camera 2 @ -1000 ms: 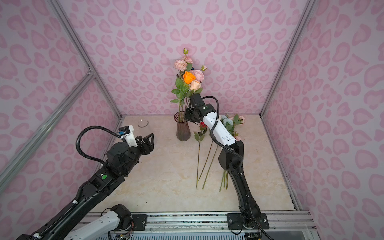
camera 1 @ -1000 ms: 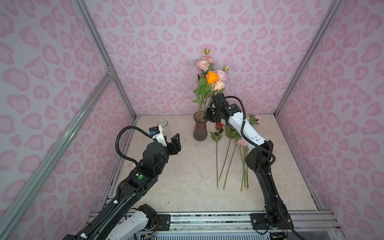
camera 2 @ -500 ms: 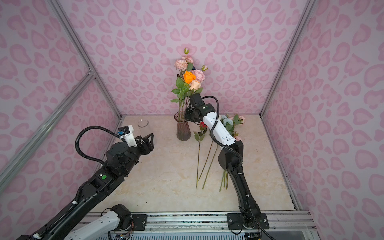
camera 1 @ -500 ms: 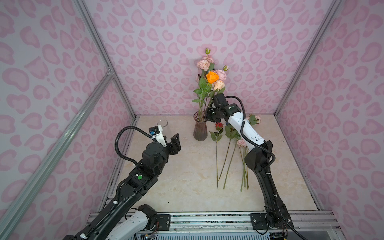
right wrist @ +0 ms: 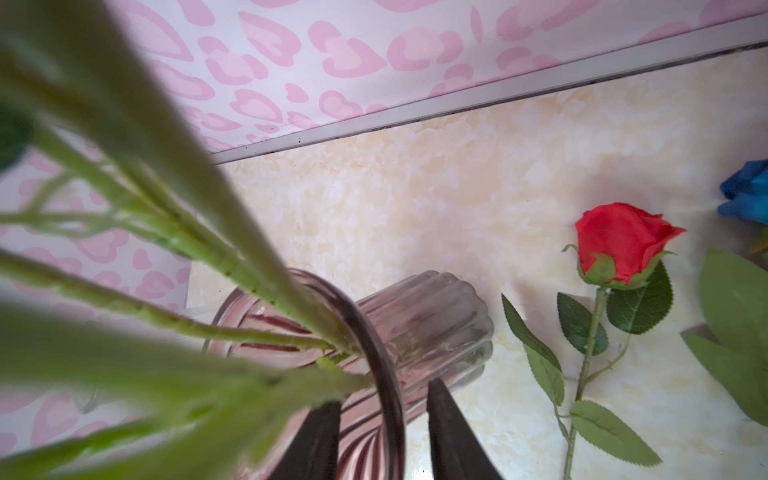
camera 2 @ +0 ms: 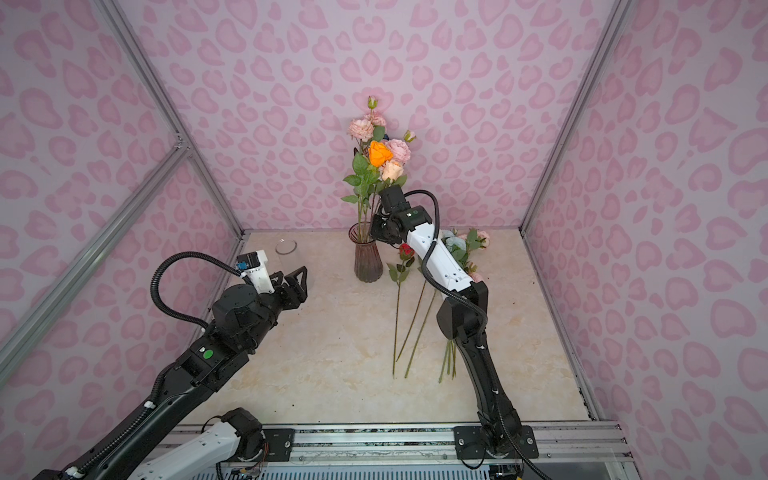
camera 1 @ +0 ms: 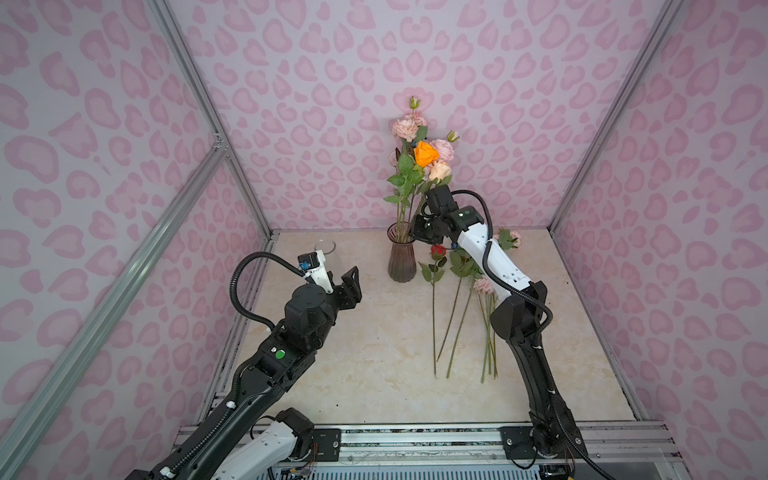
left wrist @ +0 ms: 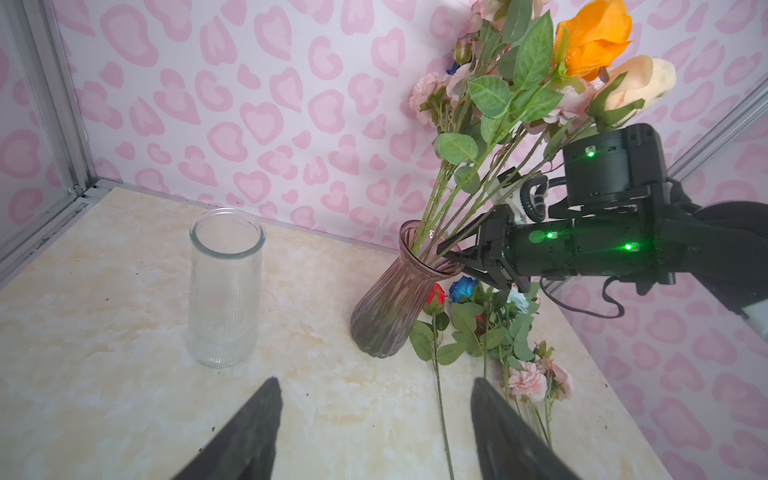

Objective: Arrange the flowers into the vase
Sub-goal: 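Open and withdraw the right gripper while the left gripper reaches toward the clear glass cylinder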

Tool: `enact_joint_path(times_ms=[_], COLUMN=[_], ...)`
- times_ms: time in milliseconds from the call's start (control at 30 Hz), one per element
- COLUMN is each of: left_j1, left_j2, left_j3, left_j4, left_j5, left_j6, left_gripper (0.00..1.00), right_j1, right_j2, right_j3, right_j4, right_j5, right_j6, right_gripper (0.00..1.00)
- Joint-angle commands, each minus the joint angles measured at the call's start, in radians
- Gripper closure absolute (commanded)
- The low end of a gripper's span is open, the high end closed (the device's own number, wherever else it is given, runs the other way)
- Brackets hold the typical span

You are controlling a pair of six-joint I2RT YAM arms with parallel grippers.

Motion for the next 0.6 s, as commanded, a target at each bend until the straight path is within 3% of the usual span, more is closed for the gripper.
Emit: enact_joint_path(times_ms=[0, 567], left_j1=[-0.001, 0.001], left_j2=[-0.002, 0.022], left_j3=[0.004, 0.011], left_j4=[0.025, 0.013], left_j5=[-0.010, -0.046], left_j6=[0.018, 0.040], left_gripper=[0.27, 0.27], right_j1=[0.001, -0.021], right_j2=[-0.044, -0.501], right_j3=[-0.036, -0.729], right_j4=[-0.001, 0.280], right_j5=[0.024, -0.036], right_j6=[-0.028, -0.020], right_gripper=[0.63, 0.67])
